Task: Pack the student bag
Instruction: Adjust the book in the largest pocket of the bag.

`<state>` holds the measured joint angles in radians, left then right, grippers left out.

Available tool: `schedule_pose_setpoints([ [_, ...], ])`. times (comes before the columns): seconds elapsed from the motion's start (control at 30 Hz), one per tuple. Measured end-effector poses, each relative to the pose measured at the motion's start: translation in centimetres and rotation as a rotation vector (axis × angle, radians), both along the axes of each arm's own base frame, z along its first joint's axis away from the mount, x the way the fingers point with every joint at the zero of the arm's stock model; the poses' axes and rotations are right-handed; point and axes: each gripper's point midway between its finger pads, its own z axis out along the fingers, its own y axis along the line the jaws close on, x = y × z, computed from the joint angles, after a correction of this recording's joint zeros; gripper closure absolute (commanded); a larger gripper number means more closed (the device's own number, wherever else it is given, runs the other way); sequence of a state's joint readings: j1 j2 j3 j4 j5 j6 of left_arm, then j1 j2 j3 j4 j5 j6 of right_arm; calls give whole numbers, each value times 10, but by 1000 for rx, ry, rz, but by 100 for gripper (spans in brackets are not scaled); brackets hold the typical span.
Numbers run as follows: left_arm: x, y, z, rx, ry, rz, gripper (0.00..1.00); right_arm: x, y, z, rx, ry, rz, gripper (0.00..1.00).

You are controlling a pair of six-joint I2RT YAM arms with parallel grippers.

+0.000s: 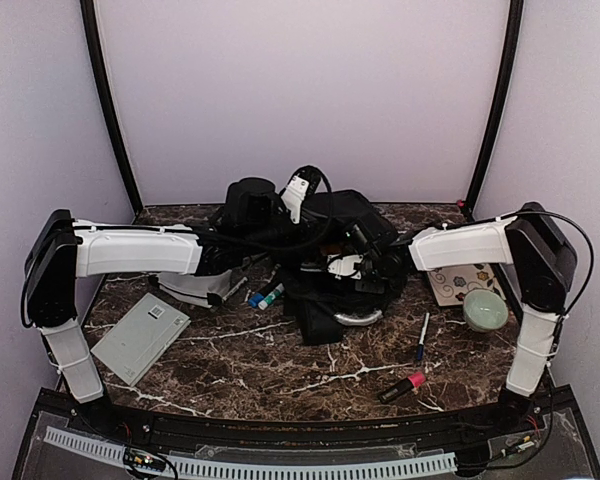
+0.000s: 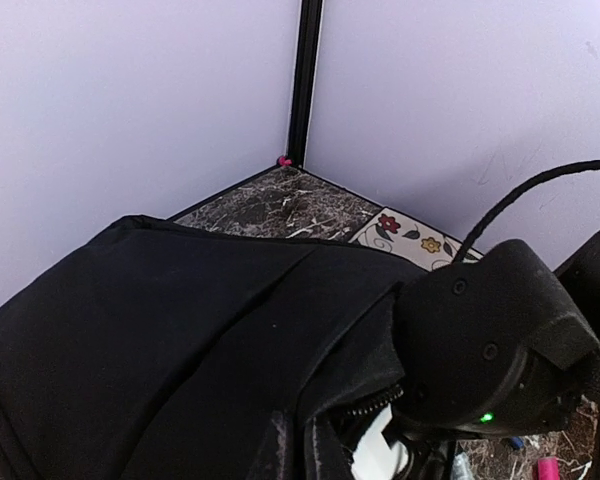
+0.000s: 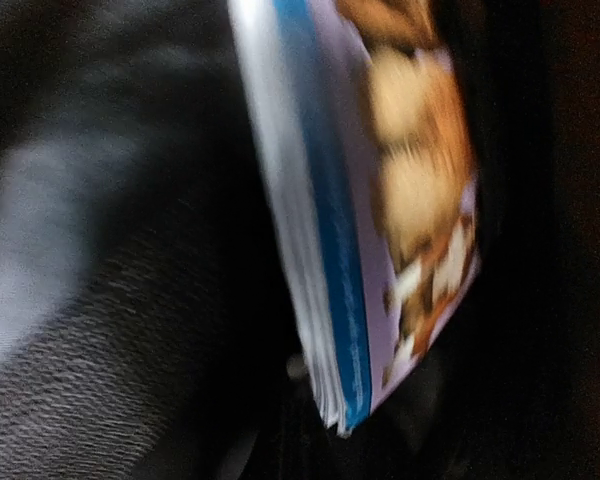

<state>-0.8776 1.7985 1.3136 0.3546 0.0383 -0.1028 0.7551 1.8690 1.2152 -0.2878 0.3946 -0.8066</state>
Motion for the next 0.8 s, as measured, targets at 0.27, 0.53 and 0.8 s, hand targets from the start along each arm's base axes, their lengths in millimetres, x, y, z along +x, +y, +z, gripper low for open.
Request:
schedule_pose_setpoints([
  [0.27,2,3,-5,2,19,10,100,37,-11,5,37,-149,-114,100],
  [0.53,2,3,-5,3,15,9,100,10,-22,-3,87,-74,-131,100],
  [0.8,-4,-6,-16,-1,-5,-54,100,-57,-29,-5,173,98,-80,98],
])
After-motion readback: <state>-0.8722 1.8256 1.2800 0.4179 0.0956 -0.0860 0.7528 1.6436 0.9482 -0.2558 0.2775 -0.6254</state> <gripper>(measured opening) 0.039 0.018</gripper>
